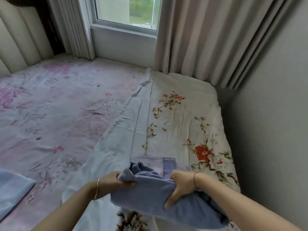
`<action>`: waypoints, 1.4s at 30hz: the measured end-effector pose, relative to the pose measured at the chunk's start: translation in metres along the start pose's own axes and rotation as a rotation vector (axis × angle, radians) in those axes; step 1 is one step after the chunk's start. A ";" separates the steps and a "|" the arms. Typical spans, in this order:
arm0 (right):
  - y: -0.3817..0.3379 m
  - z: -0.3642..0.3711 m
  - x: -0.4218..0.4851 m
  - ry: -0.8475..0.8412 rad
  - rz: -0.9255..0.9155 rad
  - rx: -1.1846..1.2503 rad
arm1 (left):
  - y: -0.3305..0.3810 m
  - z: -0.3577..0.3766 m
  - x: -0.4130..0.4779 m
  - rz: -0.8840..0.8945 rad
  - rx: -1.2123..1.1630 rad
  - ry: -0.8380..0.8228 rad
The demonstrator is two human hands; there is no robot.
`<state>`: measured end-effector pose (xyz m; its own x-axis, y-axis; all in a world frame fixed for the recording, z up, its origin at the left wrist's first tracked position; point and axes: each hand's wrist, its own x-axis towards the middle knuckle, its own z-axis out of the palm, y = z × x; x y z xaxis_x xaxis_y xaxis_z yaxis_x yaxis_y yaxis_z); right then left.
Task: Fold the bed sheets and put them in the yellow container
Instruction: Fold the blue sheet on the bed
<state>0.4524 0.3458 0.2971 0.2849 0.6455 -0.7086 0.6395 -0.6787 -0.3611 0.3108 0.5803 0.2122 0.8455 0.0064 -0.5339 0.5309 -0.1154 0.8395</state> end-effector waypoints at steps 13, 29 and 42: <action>0.077 -0.030 0.146 -0.050 0.144 -0.027 | -0.038 -0.003 0.116 -0.054 -0.201 0.330; 0.169 0.132 0.253 1.003 0.304 0.274 | -0.144 0.012 0.236 -0.224 0.172 0.707; 0.199 0.174 0.207 0.635 0.768 1.268 | -0.139 0.032 0.199 -0.412 -0.143 0.499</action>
<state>0.5143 0.2836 -0.0265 0.6845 -0.1525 -0.7129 -0.6677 -0.5237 -0.5291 0.4034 0.5655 -0.0140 0.4781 0.4852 -0.7322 0.7894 0.1281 0.6003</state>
